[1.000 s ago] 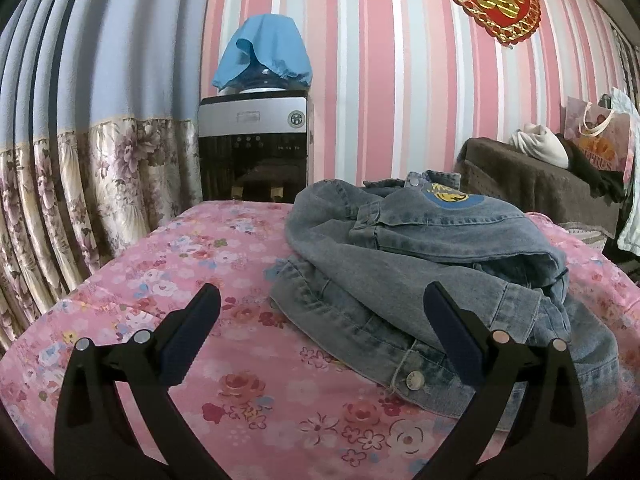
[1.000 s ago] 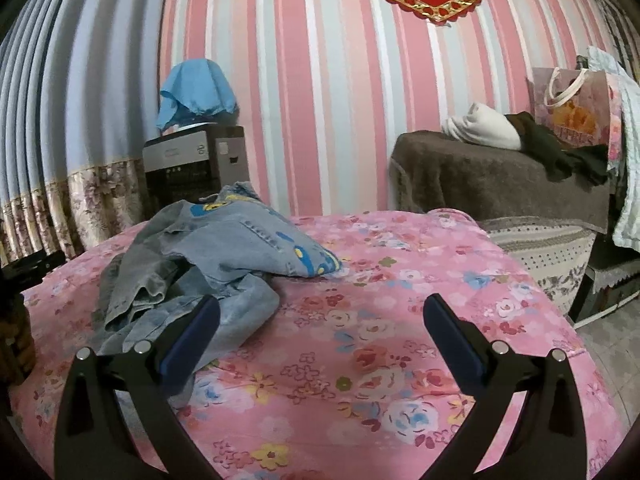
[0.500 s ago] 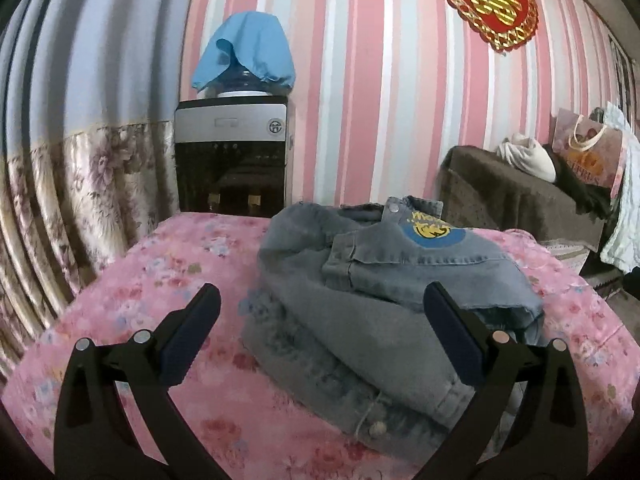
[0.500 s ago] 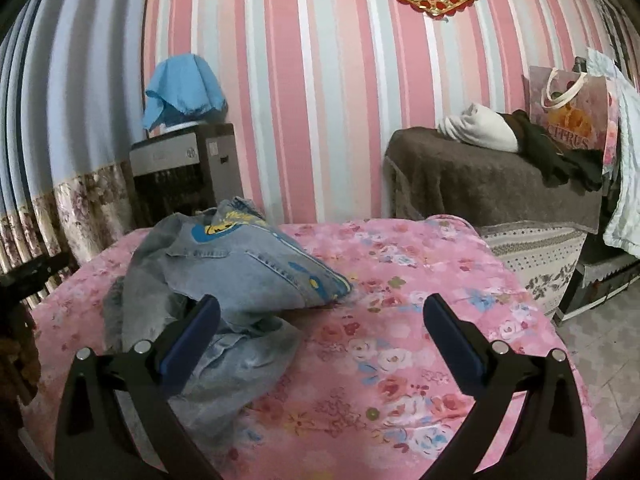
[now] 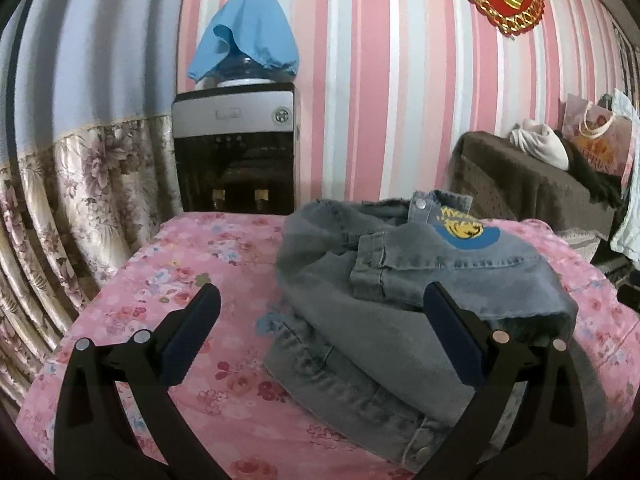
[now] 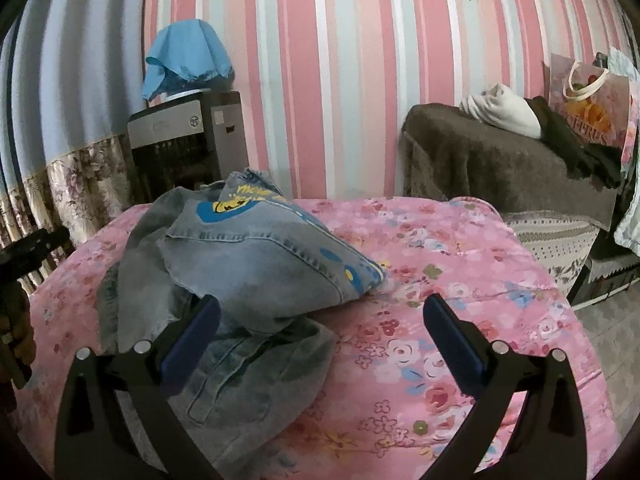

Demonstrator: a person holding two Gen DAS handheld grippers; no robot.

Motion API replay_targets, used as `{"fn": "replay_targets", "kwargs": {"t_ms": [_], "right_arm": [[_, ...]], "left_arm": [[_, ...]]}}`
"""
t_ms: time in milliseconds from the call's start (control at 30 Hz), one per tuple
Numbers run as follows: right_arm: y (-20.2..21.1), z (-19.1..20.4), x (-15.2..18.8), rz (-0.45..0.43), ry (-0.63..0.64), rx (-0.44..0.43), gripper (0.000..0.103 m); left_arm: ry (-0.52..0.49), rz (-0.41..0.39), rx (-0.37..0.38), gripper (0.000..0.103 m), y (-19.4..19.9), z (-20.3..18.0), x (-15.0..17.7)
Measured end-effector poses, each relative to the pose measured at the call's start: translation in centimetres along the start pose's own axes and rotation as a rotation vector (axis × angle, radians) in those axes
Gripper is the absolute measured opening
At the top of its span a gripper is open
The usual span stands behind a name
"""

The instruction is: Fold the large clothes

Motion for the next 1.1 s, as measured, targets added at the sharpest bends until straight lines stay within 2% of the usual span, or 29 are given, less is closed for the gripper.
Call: {"fn": "replay_targets", "kwargs": {"t_ms": [200,633,800,833,867,933,967,1100], "right_arm": [[-0.7,0.0,0.3,0.007,-0.007,0.027,0.101],[-7.5,2.5,4.0,0.2,0.013,-0.014,0.101],[-9.6,2.3,2.6,0.18,0.005,0.012,0.101],[-9.8,2.0,2.2,0.168,-0.005,0.017,0.091],[-10.1,1.7,1.6,0.156,-0.016,0.011,0.066],[-10.8,1.2,0.8,0.155,-0.018,0.03,0.035],[-11.2,0.9,0.3,0.151,-0.014,0.041,0.025],[-11.9,-0.6,-1.8,0.107,-0.044,0.056,0.019]], "left_arm": [[-0.017,0.009,0.01,0.1,-1.2,0.0,0.6],[-0.076,0.081,-0.004,0.1,-7.7,1.7,0.1],[-0.117,0.082,-0.018,0.1,-11.3,2.2,-1.2],[-0.124,0.083,-0.022,0.1,-12.0,2.4,-1.5],[-0.128,0.085,-0.032,0.1,-13.0,2.7,-1.9],[-0.124,0.094,-0.036,0.1,-14.4,3.3,-2.3],[-0.12,0.103,-0.036,0.1,-15.6,3.6,-2.6],[-0.139,0.143,-0.033,0.1,-19.4,4.3,-3.0]]}}
Point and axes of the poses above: each gripper's, at about its wrist camera, not at the fingertips, and y roughly against the way its jaws point, z to its left, x to its underside, the point moved 8 cm from there along -y, roughly the way its jaws point, and after that the axes turned 8 degrees about -y, right-handed, at the moved point
